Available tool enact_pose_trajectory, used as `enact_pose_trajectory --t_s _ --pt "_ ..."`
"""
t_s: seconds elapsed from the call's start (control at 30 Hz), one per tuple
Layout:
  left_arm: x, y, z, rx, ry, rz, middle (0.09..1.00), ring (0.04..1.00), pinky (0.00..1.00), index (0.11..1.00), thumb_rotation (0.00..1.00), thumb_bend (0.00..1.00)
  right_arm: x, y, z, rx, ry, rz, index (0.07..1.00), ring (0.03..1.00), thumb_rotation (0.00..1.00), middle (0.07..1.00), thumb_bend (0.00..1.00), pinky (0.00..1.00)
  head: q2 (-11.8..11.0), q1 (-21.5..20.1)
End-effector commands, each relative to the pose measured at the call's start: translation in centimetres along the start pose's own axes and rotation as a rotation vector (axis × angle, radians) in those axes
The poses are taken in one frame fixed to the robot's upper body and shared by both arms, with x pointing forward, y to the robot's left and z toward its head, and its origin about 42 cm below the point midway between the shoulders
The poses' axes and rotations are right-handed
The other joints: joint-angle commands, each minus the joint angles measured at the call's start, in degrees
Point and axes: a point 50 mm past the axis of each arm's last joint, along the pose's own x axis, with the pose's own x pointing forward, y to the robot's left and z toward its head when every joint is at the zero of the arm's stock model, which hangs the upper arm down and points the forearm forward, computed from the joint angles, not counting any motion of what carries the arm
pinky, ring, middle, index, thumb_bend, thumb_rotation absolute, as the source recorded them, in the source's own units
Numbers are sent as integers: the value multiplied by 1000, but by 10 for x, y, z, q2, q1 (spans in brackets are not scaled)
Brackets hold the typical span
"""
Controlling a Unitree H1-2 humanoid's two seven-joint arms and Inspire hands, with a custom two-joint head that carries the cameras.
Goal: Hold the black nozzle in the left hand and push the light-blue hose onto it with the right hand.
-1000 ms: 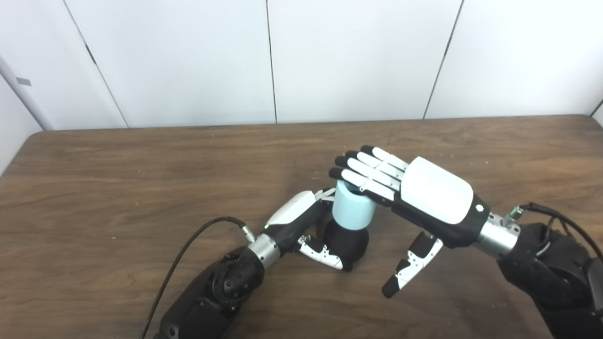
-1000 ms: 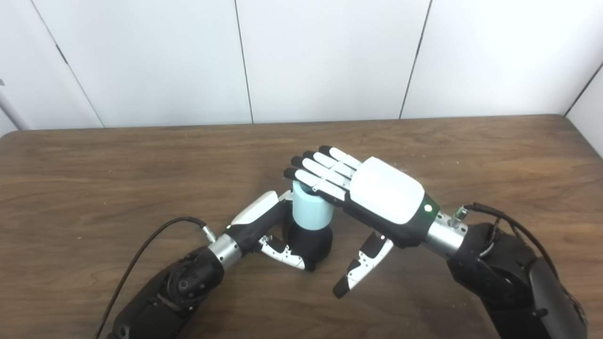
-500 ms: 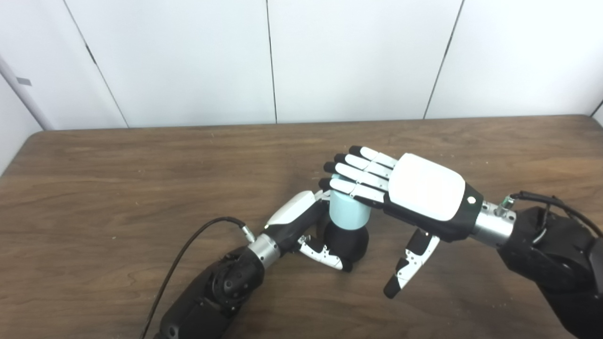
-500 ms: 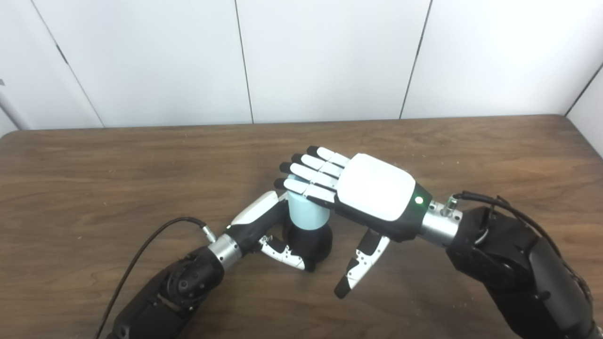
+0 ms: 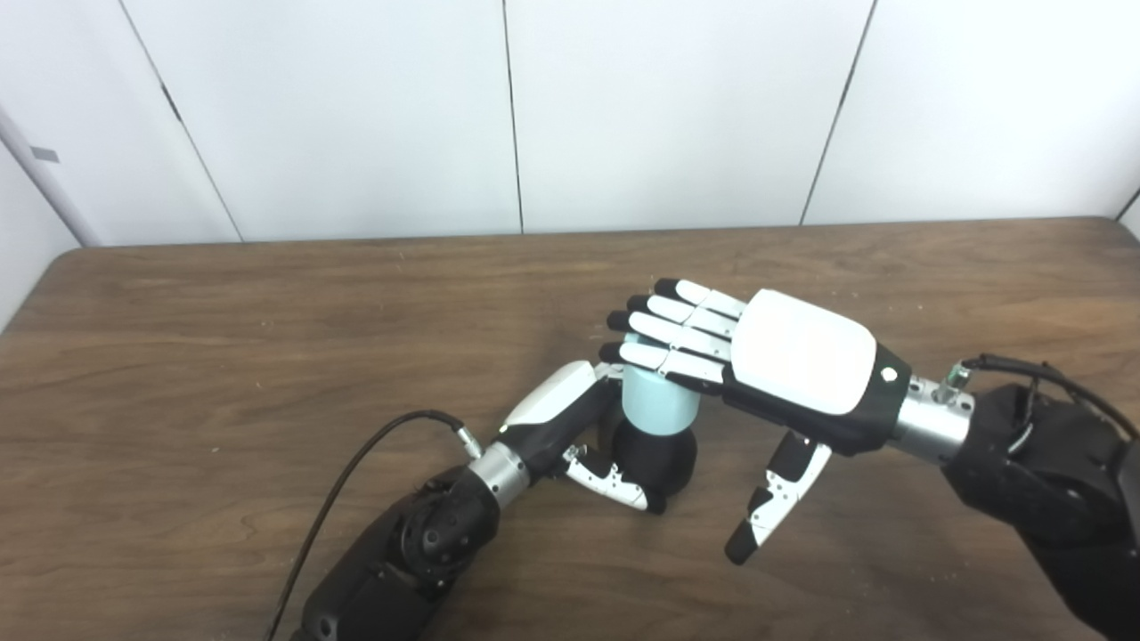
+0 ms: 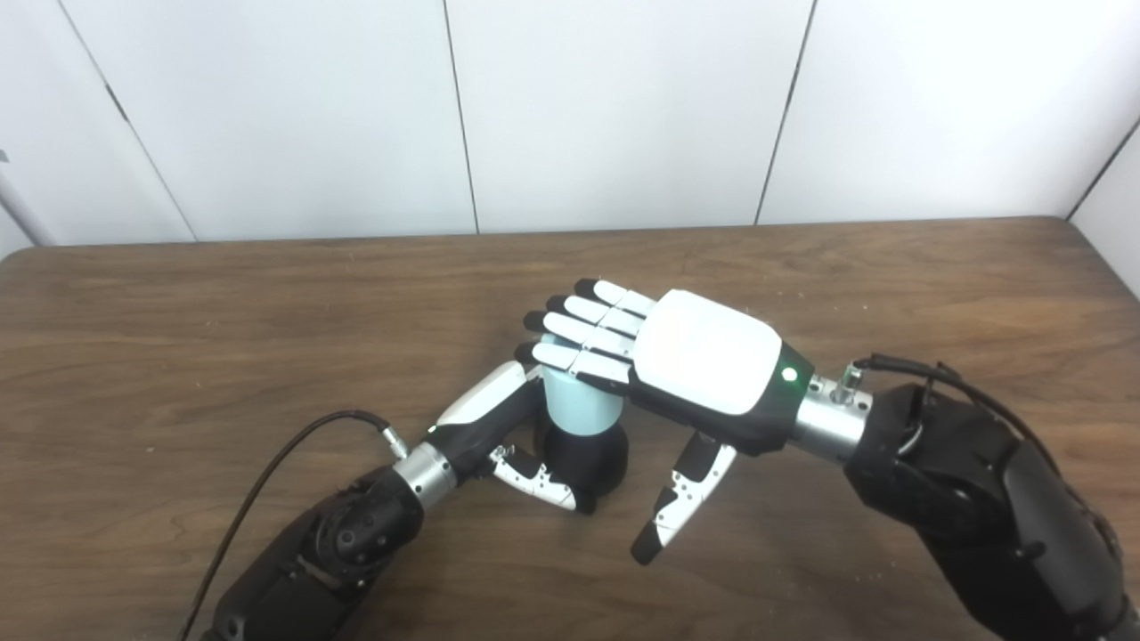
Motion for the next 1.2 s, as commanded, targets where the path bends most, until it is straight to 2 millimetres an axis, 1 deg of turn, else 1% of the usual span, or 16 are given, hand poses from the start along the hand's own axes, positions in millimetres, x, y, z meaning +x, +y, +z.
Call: enact_pose_trajectory --t_s 0.0,0.27,0.57,0.9,1.17 --pt "-49 -58 -61 -50 349 -297 812 986 1000 480 63 521 -5 -7 1 -34 -25 80 915 1000 737 1000 839 1000 0 -1" --pt "-50 -57 -60 -44 349 -299 812 986 1000 480 63 521 -6 -5 1 21 -24 84 916 996 729 985 838 993 2 -1" --pt "-51 -57 -61 -47 345 -294 811 987 1000 480 63 521 -10 -1 -1 54 -14 92 915 984 709 980 846 954 3 -1" --pt "-51 -57 -61 -46 346 -295 811 987 1000 480 63 521 -15 3 0 75 6 57 947 999 704 998 843 955 4 -1" --pt "-52 -56 -61 -47 346 -296 811 987 1000 480 64 521 -21 8 3 64 25 -1 968 1000 697 1000 843 982 5 -2"
